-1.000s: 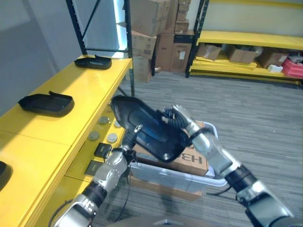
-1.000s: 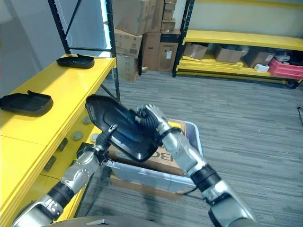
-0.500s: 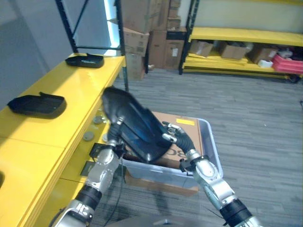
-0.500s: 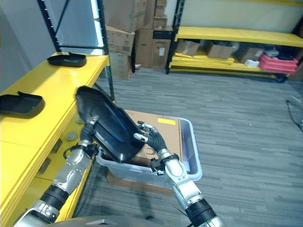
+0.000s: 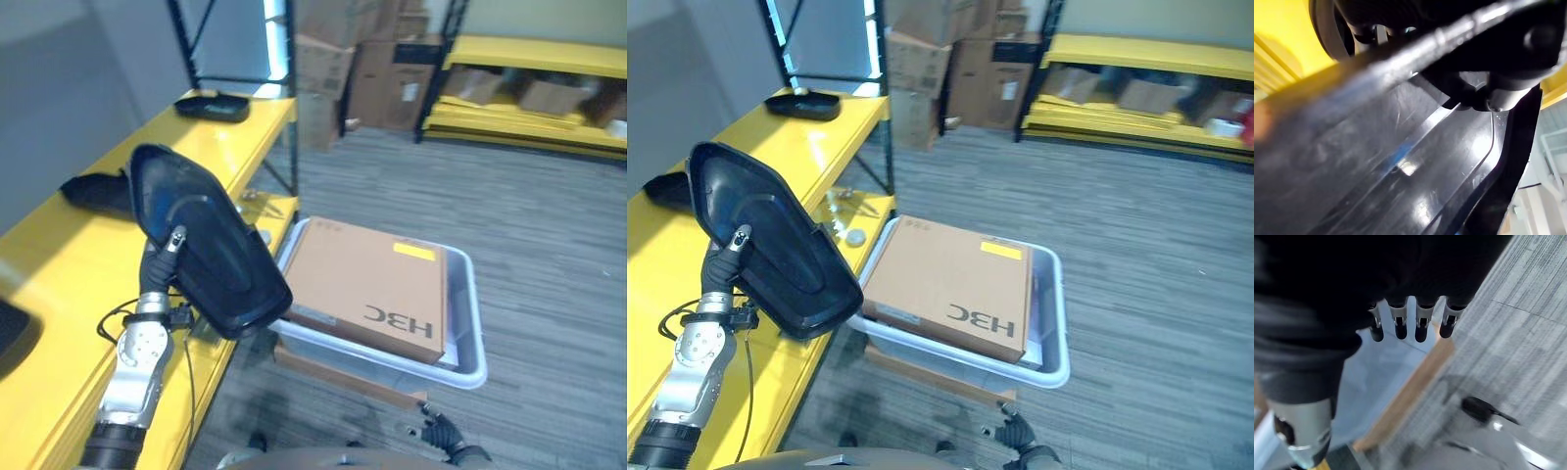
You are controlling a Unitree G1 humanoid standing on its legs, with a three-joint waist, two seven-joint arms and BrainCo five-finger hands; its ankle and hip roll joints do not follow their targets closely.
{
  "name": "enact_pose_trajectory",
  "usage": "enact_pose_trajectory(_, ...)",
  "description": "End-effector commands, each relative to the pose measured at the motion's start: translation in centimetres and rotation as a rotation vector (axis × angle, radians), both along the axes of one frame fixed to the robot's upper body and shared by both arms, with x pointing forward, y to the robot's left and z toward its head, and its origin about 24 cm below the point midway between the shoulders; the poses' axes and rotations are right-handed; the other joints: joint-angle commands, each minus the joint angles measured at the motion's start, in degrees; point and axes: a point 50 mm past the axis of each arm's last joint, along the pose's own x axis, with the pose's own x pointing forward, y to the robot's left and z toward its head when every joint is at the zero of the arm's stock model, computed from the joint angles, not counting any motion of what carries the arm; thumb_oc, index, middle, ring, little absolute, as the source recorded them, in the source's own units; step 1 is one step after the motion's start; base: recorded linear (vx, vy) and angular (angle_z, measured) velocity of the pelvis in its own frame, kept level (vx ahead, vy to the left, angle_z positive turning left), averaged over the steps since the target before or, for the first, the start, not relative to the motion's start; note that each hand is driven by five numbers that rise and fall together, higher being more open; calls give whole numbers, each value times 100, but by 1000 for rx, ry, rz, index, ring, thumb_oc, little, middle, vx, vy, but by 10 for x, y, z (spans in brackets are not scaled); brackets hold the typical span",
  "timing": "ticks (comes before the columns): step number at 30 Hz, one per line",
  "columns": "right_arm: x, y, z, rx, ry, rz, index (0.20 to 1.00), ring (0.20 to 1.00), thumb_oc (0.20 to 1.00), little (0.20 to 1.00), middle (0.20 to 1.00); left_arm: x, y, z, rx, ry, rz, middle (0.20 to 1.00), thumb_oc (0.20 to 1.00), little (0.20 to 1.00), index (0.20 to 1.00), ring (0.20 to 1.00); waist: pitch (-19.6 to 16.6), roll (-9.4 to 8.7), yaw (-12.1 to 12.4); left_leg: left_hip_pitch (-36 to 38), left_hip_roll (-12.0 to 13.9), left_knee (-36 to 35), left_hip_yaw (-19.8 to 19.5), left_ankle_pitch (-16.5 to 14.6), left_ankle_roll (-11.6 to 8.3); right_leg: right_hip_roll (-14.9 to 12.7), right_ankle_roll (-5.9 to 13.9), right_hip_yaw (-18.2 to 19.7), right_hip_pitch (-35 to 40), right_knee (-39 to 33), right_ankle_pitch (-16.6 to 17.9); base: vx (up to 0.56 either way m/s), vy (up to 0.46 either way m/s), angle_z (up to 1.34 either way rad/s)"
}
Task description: Move parts from the plastic box to the shelf.
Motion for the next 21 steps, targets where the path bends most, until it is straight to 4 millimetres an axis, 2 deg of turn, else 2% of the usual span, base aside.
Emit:
enact_pose_trajectory(1,20,-4,1,-43,-5,-2,1000,1000,1000,1000,1000,3,11,51,-16,-285,19,200,200,200,200,200,236,23,149,-743,188,149,-209,809,-347,-180,2,-365,-66,420,-538,-215,-84,87)
enact_pose_trajectory(2,17,-6,-2,-64,25,-30,1000,1000,1000,1000,1000,2,10,54,-8,-299,18,200,200,200,200,200,285,14,179,-880,152,179,-61,824,-295,-222,-2,-555,-87,409,-515,-208,-105,69)
enact_pose_trajectory(4,8,-9,-7,-83,82,-91,1000,1000,1000,1000,1000,0,7,60,39,-319,7,200,200,200,200,200,253,-20,182,-957,179,340,511,688,-186,-273,17,-870,-133,398,-486,-152,-87,110)
enact_pose_trajectory(5,9,-9,-7,-83,81,-91,1000,1000,1000,1000,1000,0,7,60,40,-320,6,200,200,200,200,200,244,-17,179,-985,177,350,503,698,-180,-271,19,-877,-150,392,-468,-150,-82,184)
enact_pose_trajectory(6,-4,-11,-11,-87,138,-146,1000,1000,1000,1000,1000,-2,6,65,71,-335,-4,200,200,200,200,200,194,-99,125,-955,244,728,1223,372,-35,-381,-2,-1211,-130,340,-438,-164,-77,165)
enact_pose_trajectory(7,-11,-12,-12,-85,161,-179,1000,1000,1000,1000,1000,-3,7,70,127,-352,-2,200,200,200,200,200,144,-158,89,-912,276,1005,1659,123,21,-439,-22,-1422,-132,323,-428,-130,-115,147)
enact_pose_trajectory(9,-20,-14,-14,-73,187,-235,1000,1000,1000,1000,1000,-6,9,82,235,-394,21,200,200,200,200,200,44,-260,50,-693,239,1626,2179,-428,54,-508,-71,-1668,-110,307,-497,-55,-79,124)
enact_pose_trajectory(10,-22,-12,-15,-66,197,-249,1000,1000,1000,1000,1000,-7,9,86,285,-411,23,200,200,200,200,200,-8,-292,60,-638,136,1734,2224,-727,101,-526,-94,-1778,-109,308,-513,-51,-23,108)
enact_pose_trajectory(11,-23,-11,-15,-64,198,-249,1000,1000,1000,1000,1000,-7,9,86,288,-411,23,200,200,200,200,200,-10,-299,53,-644,131,1753,2213,-754,111,-531,-85,-1791,-102,310,-521,6,51,108)
enact_pose_trajectory(12,-29,-8,-17,-62,224,-241,1000,1000,1000,1000,1000,-10,9,98,362,-466,45,200,200,200,200,200,-92,-353,104,-559,-166,1916,2171,-1157,199,-591,-85,-2011,-66,318,-482,39,85,110)
enact_pose_trajectory(13,-33,-7,-18,-65,245,-237,1000,1000,1000,1000,1000,-11,9,104,387,-492,53,200,200,200,200,200,-147,-348,122,-477,-243,1732,2097,-1246,242,-601,-45,-2131,-27,338,-462,62,98,113)
enact_pose_trajectory(15,-39,-4,-20,-54,270,-240,1000,1000,1000,1000,1000,-12,7,110,397,-521,53,200,200,200,200,200,-274,-327,78,-215,-310,1109,2045,-1124,329,-608,46,-2298,17,441,-469,82,144,153)
enact_pose_trajectory(16,-33,-2,-20,-53,252,-226,1000,1000,1000,1000,1000,-11,3,114,395,-544,45,200,200,200,200,200,-288,-335,113,-198,-393,998,1934,-1102,385,-673,78,-2344,-22,628,-445,93,224,129)
enact_pose_trajectory(17,-31,-1,-20,-51,255,-220,1000,1000,1000,1000,1000,-12,1,118,392,-564,34,200,200,200,200,200,-274,-338,141,-148,-467,907,1859,-1136,501,-815,113,-2412,-114,1016,-418,115,294,52)
enact_pose_trajectory(18,-31,-2,-20,-67,270,-194,1000,1000,1000,1000,1000,-13,-3,123,406,-585,4,200,200,200,200,200,-222,-319,126,-42,-572,815,1766,-1197,654,-1072,214,-2418,-294,1643,-373,127,322,30)
enact_pose_trajectory(19,-28,-3,-19,-73,264,-195,1000,1000,1000,1000,1000,-14,-5,125,413,-589,-13,200,200,200,200,200,-134,-321,81,71,-690,783,1714,-1258,794,-1360,386,-2349,-449,2199,-207,82,310,48)
enact_pose_trajectory(20,-18,-3,-17,-69,226,-203,1000,1000,1000,1000,1000,-13,-10,127,409,-603,-47,200,200,200,200,200,-3,-297,-43,126,-717,782,1642,-1274,849,-1469,526,-2053,-653,2634,41,18,241,77)
enact_pose_trajectory(21,-8,-2,-16,-65,200,-203,1000,1000,1000,1000,1000,-13,-11,130,385,-621,-63,200,200,200,200,200,95,-278,-105,169,-757,759,1570,-1275,910,-1518,602,-1692,-940,2980,102,-139,110,119)
